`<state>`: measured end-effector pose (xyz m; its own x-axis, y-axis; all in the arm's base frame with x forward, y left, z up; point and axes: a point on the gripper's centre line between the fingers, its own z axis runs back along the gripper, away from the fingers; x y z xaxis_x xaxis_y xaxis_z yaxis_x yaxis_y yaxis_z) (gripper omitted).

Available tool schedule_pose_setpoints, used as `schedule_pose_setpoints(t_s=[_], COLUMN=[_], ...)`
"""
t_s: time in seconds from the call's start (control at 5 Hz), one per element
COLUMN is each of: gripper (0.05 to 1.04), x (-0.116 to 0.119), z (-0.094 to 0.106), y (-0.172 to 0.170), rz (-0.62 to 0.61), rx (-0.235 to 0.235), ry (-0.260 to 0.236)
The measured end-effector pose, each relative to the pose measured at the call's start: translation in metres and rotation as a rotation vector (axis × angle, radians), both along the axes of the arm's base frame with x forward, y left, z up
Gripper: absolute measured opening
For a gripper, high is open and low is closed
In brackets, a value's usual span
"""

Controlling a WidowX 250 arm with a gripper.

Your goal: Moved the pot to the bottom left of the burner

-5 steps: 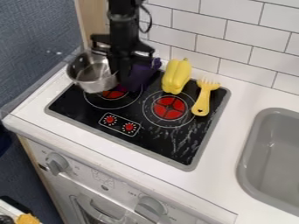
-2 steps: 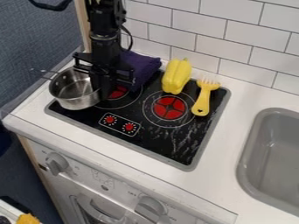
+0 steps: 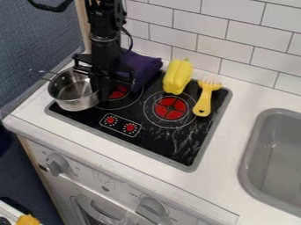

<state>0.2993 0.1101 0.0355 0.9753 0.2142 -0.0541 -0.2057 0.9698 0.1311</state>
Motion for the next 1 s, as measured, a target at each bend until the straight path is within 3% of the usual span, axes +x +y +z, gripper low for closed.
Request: schedule_pose_setpoints(t_s=[0.4,0.6,1.0], gripper=[0.11,0.289,0.874], x=[-0.008,-0.0092,-0.008], z=[-0.0039,-0.0036,-0.0045], y=[0.0,-0.0034,-0.01], rz=[-0.002,-0.016,-0.054], rx=[0.009,0.01,-0.023], ry=[0.03,0.046,0.044])
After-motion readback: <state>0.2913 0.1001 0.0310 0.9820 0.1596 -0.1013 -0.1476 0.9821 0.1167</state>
